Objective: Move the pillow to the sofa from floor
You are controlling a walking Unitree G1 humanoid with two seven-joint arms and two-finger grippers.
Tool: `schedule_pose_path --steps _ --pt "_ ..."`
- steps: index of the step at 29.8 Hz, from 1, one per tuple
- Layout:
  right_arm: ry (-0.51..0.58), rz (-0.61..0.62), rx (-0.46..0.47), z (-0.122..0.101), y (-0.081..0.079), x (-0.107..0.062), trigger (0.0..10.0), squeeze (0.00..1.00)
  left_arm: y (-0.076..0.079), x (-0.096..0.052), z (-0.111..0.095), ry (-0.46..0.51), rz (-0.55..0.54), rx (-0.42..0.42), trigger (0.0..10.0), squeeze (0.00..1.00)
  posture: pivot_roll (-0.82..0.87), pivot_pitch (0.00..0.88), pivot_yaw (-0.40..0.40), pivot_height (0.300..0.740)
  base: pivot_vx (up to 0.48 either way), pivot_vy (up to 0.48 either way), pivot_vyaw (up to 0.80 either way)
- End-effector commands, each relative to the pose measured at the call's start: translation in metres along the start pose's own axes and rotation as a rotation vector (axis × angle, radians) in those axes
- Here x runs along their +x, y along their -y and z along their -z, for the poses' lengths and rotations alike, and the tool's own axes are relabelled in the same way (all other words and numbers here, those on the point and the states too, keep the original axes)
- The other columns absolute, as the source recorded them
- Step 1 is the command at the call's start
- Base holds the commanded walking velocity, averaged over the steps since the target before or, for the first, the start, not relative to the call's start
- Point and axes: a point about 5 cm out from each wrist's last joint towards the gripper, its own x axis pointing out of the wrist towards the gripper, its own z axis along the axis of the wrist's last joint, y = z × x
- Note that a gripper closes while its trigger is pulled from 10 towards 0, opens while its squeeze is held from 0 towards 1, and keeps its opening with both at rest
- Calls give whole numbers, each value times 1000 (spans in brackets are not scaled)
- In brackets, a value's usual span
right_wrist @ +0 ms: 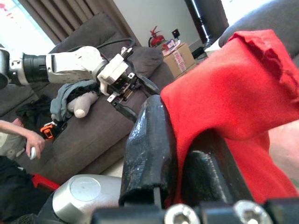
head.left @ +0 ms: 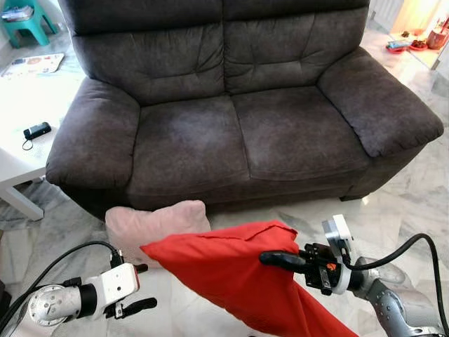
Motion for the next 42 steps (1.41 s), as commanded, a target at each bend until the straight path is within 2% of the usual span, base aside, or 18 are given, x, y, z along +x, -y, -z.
schedule_pose_path --steps 1,6,19,24,26,29,35,42 --pt "63 -106 -90 -21 -8 8 10000 0 -3 -4 4 -25 1 11 10000 0 10 127 -1 740 0 0 0" --pt "66 -106 -97 -23 -8 8 10000 0 3 0 6 -28 37 5 10000 0 7 128 -3 740 0 0 0" --pt "61 -133 -108 -28 -12 8 10000 0 9 4 22 -69 44 -7 10000 0 6 128 -6 740 0 0 0" --pt "61 -141 -115 -29 -13 8 10000 0 7 9 26 -75 17 -14 10000 0 0 127 -7 740 0 0 0" --pt "59 -143 -116 -30 -14 7 10000 0 4 11 26 -72 -14 18 10000 0 -4 126 -7 740 0 0 0" --pt "56 -141 -116 -30 -14 6 10000 0 -3 12 23 -49 -67 25 10000 0 -6 123 -9 740 0 0 0" --pt "52 -136 -112 -29 -13 5 10000 0 -11 13 16 8 -104 46 10000 0 -7 122 -9 740 0 0 0" --pt "53 -138 -106 -28 -14 7 10000 0 -10 14 17 7 -84 53 10000 0 -6 121 -11 740 0 0 0"
